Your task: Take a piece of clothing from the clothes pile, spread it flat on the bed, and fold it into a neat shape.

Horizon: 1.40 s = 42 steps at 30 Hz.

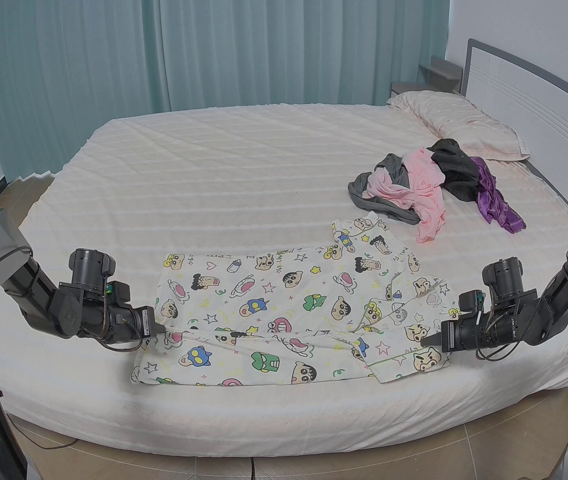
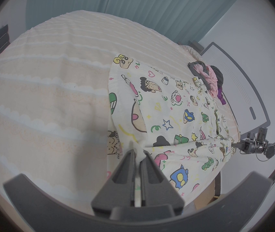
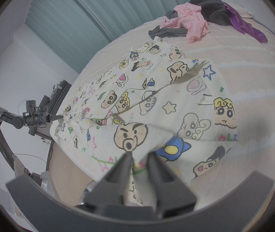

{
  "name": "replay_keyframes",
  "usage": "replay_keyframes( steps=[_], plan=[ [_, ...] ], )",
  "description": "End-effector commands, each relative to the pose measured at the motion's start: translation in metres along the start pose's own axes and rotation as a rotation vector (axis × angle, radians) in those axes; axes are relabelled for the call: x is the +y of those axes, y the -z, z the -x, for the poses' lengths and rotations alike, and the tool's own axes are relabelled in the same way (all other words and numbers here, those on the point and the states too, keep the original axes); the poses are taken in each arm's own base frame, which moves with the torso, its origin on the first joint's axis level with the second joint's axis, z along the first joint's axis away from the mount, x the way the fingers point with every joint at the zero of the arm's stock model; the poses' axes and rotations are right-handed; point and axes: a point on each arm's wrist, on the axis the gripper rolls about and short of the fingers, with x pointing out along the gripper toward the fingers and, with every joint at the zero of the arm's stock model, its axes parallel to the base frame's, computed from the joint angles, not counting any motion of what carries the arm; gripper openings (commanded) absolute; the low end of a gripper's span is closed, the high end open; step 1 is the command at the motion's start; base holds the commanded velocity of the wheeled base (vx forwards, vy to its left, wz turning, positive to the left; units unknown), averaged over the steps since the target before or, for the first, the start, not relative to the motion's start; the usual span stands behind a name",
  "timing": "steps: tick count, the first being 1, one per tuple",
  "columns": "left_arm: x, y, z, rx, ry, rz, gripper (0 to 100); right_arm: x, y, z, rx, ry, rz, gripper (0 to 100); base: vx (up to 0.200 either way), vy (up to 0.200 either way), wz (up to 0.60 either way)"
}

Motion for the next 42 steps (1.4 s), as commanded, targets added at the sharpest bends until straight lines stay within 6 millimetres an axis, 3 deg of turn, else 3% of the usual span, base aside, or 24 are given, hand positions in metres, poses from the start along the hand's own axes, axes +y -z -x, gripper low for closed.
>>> replay_keyframes(
  steps=[1, 8, 9, 29, 30, 42],
  plan=[
    [-0.001, -0.001, 0.002, -0.006, 0.002, -0.002, 0, 0.000, 0.001, 0.000, 0.002, 0.000, -0.004, 0, 0.000, 0.000, 0.00],
    [0.002, -0.003, -0.003, -0.022, -0.059, -0.005, 0, -0.001, 0.001, 0.001, -0.009, 0.000, -0.003, 0, 0.000, 0.000, 0.00],
    [0.002, -0.003, -0.003, -0.023, -0.063, -0.005, 100, -0.001, 0.001, 0.001, -0.010, 0.000, -0.003, 0, 0.000, 0.000, 0.00],
    [-0.008, -0.004, 0.007, -0.044, -0.040, -0.025, 100, 0.002, 0.003, 0.004, -0.012, -0.006, 0.003, 0, 0.000, 0.000, 0.00],
    [-0.009, -0.003, 0.006, -0.040, -0.038, -0.027, 0, 0.002, 0.003, 0.004, -0.012, -0.006, 0.003, 0, 0.000, 0.000, 0.00],
    [-0.010, 0.000, 0.002, -0.023, -0.041, -0.031, 0, 0.003, 0.003, 0.005, -0.012, -0.006, 0.003, 0, 0.000, 0.000, 0.00]
  ],
)
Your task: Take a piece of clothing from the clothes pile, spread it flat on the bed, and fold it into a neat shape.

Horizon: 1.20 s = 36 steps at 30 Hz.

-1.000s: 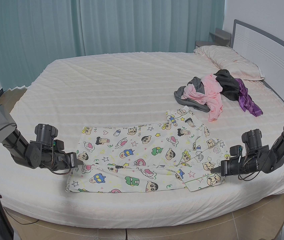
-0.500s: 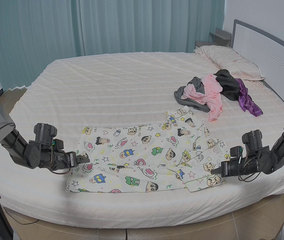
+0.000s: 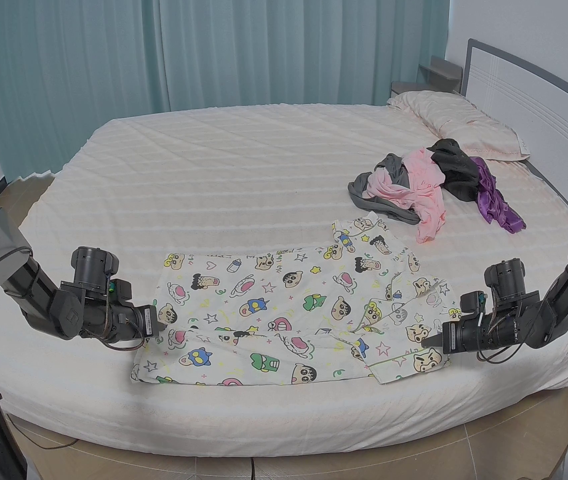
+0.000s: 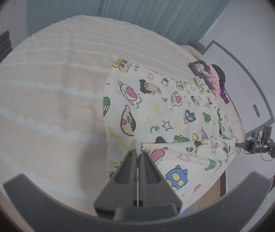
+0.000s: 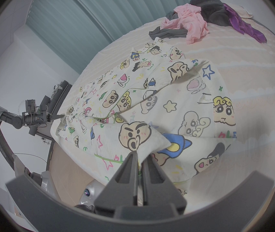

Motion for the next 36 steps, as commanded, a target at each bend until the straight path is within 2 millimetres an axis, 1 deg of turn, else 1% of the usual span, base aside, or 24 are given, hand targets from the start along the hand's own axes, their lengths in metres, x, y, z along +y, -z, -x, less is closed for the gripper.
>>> replay_keyframes(
  steps=[1, 10, 11, 12, 16, 17, 19, 20, 21, 22, 25, 29, 33, 36],
  plan=[
    [0.000, 0.001, 0.000, 0.004, -0.002, 0.003, 0, 0.000, 0.000, 0.001, -0.003, -0.001, 0.001, 0, 0.000, 0.000, 0.00],
    [-0.006, 0.003, 0.022, -0.025, -0.003, -0.007, 0, 0.008, -0.001, 0.017, -0.029, -0.016, 0.013, 0, 0.000, 0.000, 0.00],
    [-0.006, 0.003, 0.022, -0.025, -0.003, -0.007, 0, 0.008, -0.001, 0.017, -0.029, -0.016, 0.013, 0, 0.000, 0.000, 0.00],
    [-0.006, 0.005, 0.029, -0.030, -0.003, -0.007, 0, 0.009, -0.001, 0.022, -0.042, -0.016, 0.016, 0, 0.000, 0.000, 0.00],
    [-0.009, 0.009, 0.038, -0.033, -0.001, -0.011, 0, 0.011, -0.002, 0.029, -0.055, -0.016, 0.020, 0, 0.000, 0.000, 0.00],
    [-0.010, 0.012, 0.044, -0.036, 0.000, -0.011, 0, 0.013, 0.000, 0.032, -0.057, -0.016, 0.021, 0, 0.000, 0.000, 0.00],
    [-0.010, 0.014, 0.046, -0.036, -0.001, -0.013, 0, 0.013, 0.001, 0.034, -0.057, -0.016, 0.021, 0, 0.000, 0.000, 0.00],
    [-0.012, 0.016, 0.054, -0.043, 0.001, -0.013, 0, 0.015, 0.004, 0.038, -0.058, -0.017, 0.020, 0, 0.000, 0.000, 0.00],
    [-0.012, 0.016, 0.054, -0.043, 0.001, -0.015, 0, 0.015, 0.003, 0.039, -0.060, -0.017, 0.021, 0, 0.000, 0.000, 0.00],
    [-0.014, 0.018, 0.062, -0.050, 0.003, -0.015, 0, 0.016, 0.004, 0.043, -0.066, -0.017, 0.023, 0, 0.000, 0.000, 0.00],
    [-0.015, 0.022, 0.070, -0.058, 0.003, -0.017, 0, 0.019, 0.005, 0.049, -0.077, -0.020, 0.028, 0, 0.000, 0.000, 0.00],
    [-0.018, 0.031, 0.087, -0.074, 0.005, -0.022, 0, 0.024, 0.009, 0.061, -0.095, -0.024, 0.036, 0, 0.000, 0.000, 0.00],
    [-0.019, 0.043, 0.098, -0.059, 0.004, -0.021, 0, 0.029, 0.012, 0.070, -0.109, -0.026, 0.044, 0, 0.000, 0.000, 0.00],
    [-0.022, 0.051, 0.104, -0.038, 0.006, -0.032, 0, 0.030, 0.016, 0.074, -0.107, -0.025, 0.043, 0, 0.000, 0.000, 0.00]
  ],
)
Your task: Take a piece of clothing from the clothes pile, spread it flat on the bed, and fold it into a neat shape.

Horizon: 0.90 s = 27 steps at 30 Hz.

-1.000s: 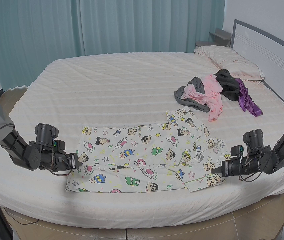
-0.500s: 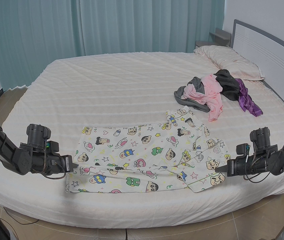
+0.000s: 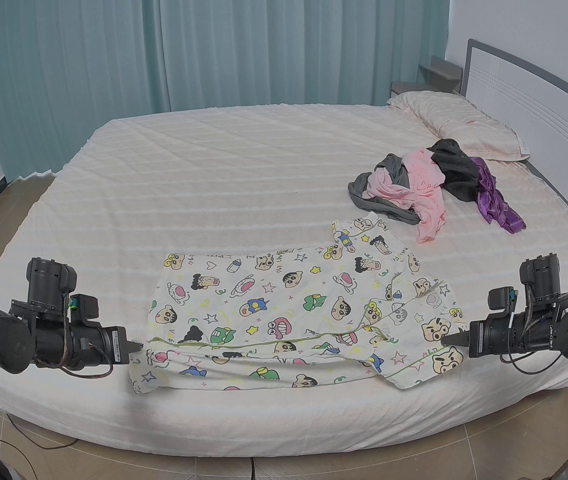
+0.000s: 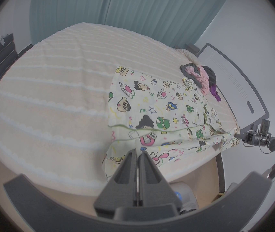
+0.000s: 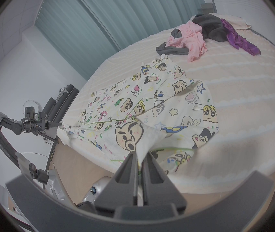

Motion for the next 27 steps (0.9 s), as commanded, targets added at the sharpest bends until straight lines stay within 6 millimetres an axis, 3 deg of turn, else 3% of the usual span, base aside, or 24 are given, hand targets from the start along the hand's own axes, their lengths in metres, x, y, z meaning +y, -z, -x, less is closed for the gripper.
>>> replay_keyframes(
  steps=[1, 7, 11, 20, 22, 27],
  plan=[
    [-0.006, 0.010, 0.020, -0.002, 0.009, -0.022, 0, 0.006, 0.003, 0.014, -0.023, -0.004, 0.011, 0, 0.000, 0.000, 0.00],
    [-0.013, 0.015, 0.036, 0.019, 0.015, -0.027, 0, 0.009, 0.009, 0.021, -0.026, -0.002, 0.010, 0, 0.000, 0.000, 0.00],
    [-0.015, 0.011, 0.036, 0.027, 0.016, -0.028, 0, 0.007, 0.008, 0.020, -0.024, 0.004, 0.005, 0, 0.000, 0.000, 0.00],
    [-0.007, -0.004, -0.008, 0.093, -0.059, 0.007, 0, -0.008, 0.001, 0.008, -0.017, 0.037, -0.028, 0, 0.000, 0.000, 0.00],
    [-0.007, -0.005, -0.010, 0.094, -0.061, 0.011, 0, -0.008, 0.000, 0.007, -0.017, 0.037, -0.029, 0, 0.000, 0.000, 0.00],
    [-0.006, -0.023, -0.032, 0.074, -0.062, 0.079, 0, -0.016, -0.007, -0.009, -0.007, 0.041, -0.043, 0, 0.000, 0.000, 0.00]
  ],
)
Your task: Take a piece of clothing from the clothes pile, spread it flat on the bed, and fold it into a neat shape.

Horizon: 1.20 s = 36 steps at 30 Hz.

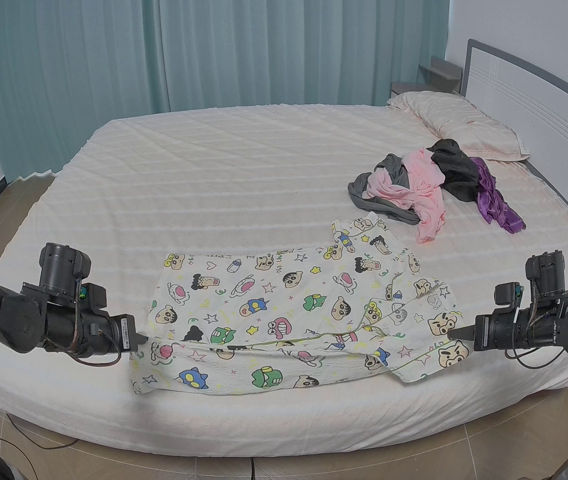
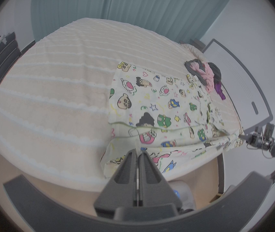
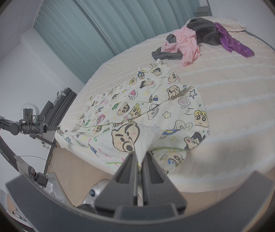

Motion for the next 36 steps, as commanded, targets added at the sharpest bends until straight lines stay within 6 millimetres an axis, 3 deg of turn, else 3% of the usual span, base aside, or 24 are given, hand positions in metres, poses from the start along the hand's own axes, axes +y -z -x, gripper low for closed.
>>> replay_keyframes(
  steps=[1, 9, 10, 14, 28, 36],
  plan=[
    [0.003, -0.012, -0.029, 0.020, -0.009, 0.052, 0, -0.010, -0.005, -0.020, 0.025, 0.009, -0.030, 0, 0.000, 0.000, 0.00],
    [-0.001, -0.022, -0.054, 0.014, -0.005, 0.076, 0, -0.015, -0.014, -0.034, 0.020, 0.016, -0.070, 0, 0.000, 0.000, 0.00],
    [-0.004, -0.026, -0.067, 0.006, -0.028, 0.093, 0, -0.019, -0.014, -0.043, 0.029, 0.038, -0.079, 0, 0.000, 0.000, 0.00],
    [-0.006, -0.035, -0.084, -0.014, -0.064, 0.126, 0, -0.026, -0.013, -0.052, 0.043, 0.055, -0.091, 0, 0.000, 0.000, 0.00],
    [0.001, -0.039, -0.116, -0.010, -0.133, 0.164, 0, -0.035, -0.027, -0.085, -0.021, 0.085, -0.128, 0, 0.000, 0.000, 0.00],
    [-0.001, -0.049, -0.122, -0.043, -0.130, 0.202, 0, -0.037, -0.028, -0.095, -0.028, 0.093, -0.128, 0, 0.000, 0.000, 0.00]
  ],
)
